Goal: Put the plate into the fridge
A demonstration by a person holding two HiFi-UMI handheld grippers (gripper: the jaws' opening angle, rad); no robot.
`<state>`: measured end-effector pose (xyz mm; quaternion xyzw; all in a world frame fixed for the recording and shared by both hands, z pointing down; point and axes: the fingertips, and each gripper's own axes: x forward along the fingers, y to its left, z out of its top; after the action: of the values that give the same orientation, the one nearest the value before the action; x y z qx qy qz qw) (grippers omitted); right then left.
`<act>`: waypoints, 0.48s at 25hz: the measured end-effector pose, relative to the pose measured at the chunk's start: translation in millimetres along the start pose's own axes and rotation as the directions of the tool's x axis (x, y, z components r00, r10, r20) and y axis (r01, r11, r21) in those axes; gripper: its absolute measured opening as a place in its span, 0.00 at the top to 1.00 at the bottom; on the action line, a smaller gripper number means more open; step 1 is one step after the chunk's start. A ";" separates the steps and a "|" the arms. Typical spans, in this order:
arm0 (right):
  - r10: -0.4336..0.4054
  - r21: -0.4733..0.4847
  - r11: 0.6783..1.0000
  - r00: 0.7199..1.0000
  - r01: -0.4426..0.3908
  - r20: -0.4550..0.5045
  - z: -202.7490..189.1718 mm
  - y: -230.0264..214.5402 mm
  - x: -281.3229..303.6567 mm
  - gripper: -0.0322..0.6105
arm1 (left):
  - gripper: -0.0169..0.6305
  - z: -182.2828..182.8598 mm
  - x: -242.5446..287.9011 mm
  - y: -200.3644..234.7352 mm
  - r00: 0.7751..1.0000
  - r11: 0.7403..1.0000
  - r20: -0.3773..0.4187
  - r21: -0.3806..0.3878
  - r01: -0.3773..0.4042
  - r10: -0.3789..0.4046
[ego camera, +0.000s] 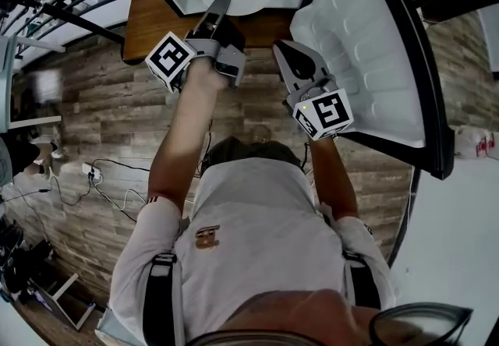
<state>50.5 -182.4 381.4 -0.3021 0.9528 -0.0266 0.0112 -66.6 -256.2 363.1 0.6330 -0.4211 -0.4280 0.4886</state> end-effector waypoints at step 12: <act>-0.079 -0.032 0.996 0.997 0.079 -0.020 15.2 -23.8 61.7 0.90 | 0.90 49.1 72.8 8.9 0.999 0.999 -0.043 -0.024 -0.032 0.031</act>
<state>14.3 -238.1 367.3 -0.3395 0.9405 -0.0154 -0.0046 -94.1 -339.6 354.6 0.6293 -0.4152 -0.4117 0.5120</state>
